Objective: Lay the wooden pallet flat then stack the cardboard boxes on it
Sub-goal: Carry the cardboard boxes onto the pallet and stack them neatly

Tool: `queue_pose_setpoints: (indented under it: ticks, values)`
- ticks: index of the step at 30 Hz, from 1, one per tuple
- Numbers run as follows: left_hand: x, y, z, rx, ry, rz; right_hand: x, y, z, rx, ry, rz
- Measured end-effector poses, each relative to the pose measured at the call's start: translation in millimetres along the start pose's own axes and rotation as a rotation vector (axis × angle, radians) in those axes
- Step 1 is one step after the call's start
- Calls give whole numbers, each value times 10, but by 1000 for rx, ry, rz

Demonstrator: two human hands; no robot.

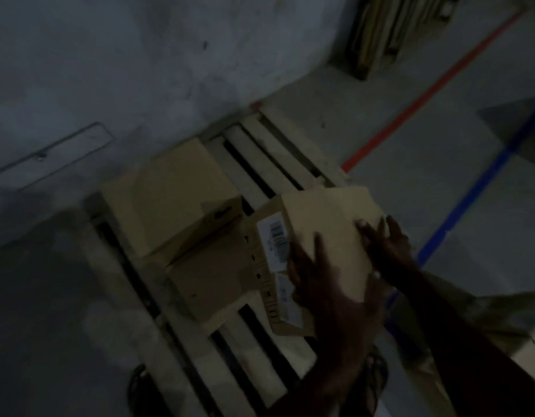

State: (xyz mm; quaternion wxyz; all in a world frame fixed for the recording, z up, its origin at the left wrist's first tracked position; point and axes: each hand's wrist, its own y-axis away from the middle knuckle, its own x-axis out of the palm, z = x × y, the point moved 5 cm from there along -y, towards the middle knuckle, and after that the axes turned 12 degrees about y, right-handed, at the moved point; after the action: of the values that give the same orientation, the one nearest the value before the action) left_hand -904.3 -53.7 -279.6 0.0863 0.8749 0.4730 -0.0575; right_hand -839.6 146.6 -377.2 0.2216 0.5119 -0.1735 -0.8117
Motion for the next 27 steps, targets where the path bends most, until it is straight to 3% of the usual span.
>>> queue_pose_setpoints:
  ticks: [3,9,14,17,22,27]
  values:
    - [-576,-100,625,32,15,-262,370,88,283,-12,162,-41]
    - [-1436,-376,1654,-152,-206,-531,1237,436,978,-261,265,-71]
    - [-1830,-620,2075,-114,-189,-515,1752,341,1243,-352,275,-33]
    - [-1917,-700,2229,-177,-178,-525,1936,258,1281,-361,289,-37]
    - [-2053,-775,2407,-144,-275,-498,2154,231,1241,-360,289,-10]
    - [-2082,-754,2539,-219,-283,-450,2199,255,1230,-395,267,-30]
